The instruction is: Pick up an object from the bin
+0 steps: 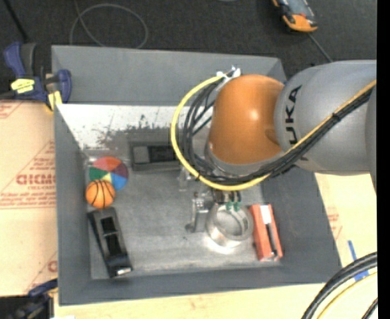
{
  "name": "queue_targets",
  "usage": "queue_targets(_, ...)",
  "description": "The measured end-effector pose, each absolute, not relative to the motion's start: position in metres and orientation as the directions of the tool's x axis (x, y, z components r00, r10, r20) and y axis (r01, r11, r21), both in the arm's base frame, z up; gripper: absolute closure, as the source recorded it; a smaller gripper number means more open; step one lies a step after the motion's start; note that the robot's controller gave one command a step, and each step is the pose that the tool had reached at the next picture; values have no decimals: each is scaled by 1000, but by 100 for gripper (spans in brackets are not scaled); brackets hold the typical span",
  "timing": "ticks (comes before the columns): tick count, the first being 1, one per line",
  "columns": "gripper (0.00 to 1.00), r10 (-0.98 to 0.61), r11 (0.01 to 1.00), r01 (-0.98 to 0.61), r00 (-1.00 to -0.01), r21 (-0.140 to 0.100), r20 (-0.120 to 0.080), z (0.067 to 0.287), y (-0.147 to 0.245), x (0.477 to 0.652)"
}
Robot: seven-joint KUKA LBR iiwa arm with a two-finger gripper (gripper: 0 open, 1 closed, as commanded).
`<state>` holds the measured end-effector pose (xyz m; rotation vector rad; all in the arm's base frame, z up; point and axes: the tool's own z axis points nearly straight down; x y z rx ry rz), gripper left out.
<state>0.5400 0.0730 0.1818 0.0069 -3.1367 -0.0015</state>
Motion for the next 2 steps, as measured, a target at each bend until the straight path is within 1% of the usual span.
queue_targets(1,0,-3,1000,-3,-1000,2,-3,186,73,541)
queue_targets(2,0,-39,999,-39,-999,1,-8,158,53,532)
